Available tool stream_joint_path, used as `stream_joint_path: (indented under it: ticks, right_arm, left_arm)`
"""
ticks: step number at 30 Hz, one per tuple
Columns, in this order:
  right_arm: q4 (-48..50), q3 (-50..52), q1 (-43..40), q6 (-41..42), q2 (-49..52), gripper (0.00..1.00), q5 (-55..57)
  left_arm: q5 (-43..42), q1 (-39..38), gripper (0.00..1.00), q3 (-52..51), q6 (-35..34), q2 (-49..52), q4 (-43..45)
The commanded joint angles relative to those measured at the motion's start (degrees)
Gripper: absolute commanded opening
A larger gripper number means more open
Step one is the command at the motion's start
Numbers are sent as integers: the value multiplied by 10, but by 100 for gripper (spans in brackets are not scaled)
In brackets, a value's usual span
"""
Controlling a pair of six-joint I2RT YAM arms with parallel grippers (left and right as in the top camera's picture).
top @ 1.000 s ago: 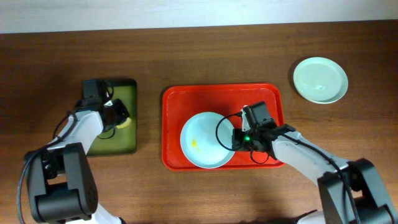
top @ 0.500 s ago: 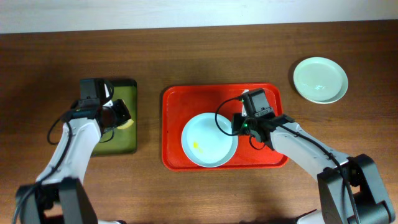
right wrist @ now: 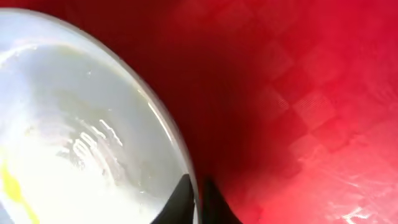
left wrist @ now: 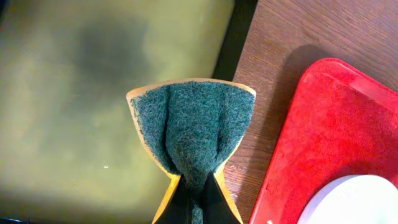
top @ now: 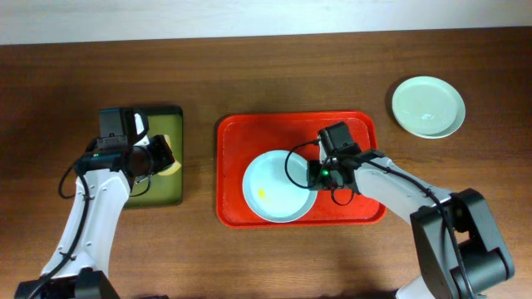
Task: Clean dirty plates on tray and stack at the side
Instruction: 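Bring the sponge with the left gripper onto the light blue plate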
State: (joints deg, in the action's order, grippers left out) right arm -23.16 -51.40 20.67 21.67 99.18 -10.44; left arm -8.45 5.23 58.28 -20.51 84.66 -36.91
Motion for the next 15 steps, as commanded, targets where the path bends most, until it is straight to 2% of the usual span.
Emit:
stream_joint_path:
  ticks: [1, 8, 10, 13, 15]
  right_arm:
    - [23, 9, -1, -2, 24, 4, 5]
    - [45, -18, -1, 2, 24, 4, 23]
    - [32, -34, -1, 2, 24, 4, 51]
    - [0, -50, -2, 2, 24, 4, 119]
    - [-2, -53, -2, 2, 24, 4, 125]
  left_arm:
    - [-3, -2, 0, -1, 9, -9, 14]
    - [82, -2, 0, -1, 9, -4, 104]
    - [42, -2, 0, 1, 9, -11, 105]
    - [-72, -6, 0, 1, 9, -26, 105]
    - [-162, -24, 0, 1, 9, -31, 105]
